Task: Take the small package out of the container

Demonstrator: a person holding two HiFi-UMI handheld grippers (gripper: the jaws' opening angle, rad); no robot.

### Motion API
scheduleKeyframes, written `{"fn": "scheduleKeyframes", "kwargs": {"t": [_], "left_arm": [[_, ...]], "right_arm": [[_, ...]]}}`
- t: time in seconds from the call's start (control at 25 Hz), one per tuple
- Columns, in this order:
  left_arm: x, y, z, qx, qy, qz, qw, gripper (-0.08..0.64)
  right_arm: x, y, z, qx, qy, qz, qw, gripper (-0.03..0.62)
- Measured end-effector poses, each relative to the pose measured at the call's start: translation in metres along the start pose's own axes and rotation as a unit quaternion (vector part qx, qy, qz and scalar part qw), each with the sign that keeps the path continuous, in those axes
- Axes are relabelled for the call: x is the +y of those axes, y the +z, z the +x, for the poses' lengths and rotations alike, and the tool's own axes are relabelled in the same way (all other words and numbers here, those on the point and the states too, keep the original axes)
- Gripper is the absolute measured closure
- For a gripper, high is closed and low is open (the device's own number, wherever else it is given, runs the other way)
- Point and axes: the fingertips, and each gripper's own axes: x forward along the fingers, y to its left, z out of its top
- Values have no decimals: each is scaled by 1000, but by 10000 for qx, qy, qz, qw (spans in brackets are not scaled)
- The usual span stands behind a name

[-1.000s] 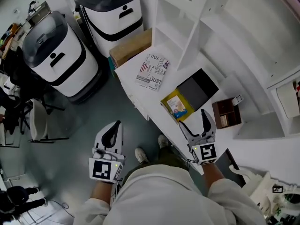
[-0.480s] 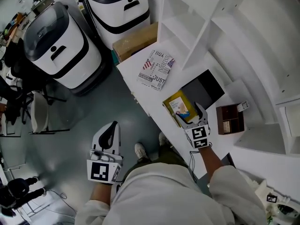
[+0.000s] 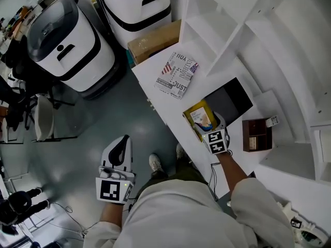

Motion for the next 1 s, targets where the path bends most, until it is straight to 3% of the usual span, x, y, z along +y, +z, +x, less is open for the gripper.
{"fn": "scheduleKeyframes", "kwargs": {"t": [0.6,1.0], "left_arm": [[17,-18,11,307,141,-90,9994,552],[28,-28,13,436,211,-176,9987,552]], "right_arm": [[-2,-53,62,1153,236,94,9930,175],[-6,-71,86,1626,58,339,9861,173]]}}
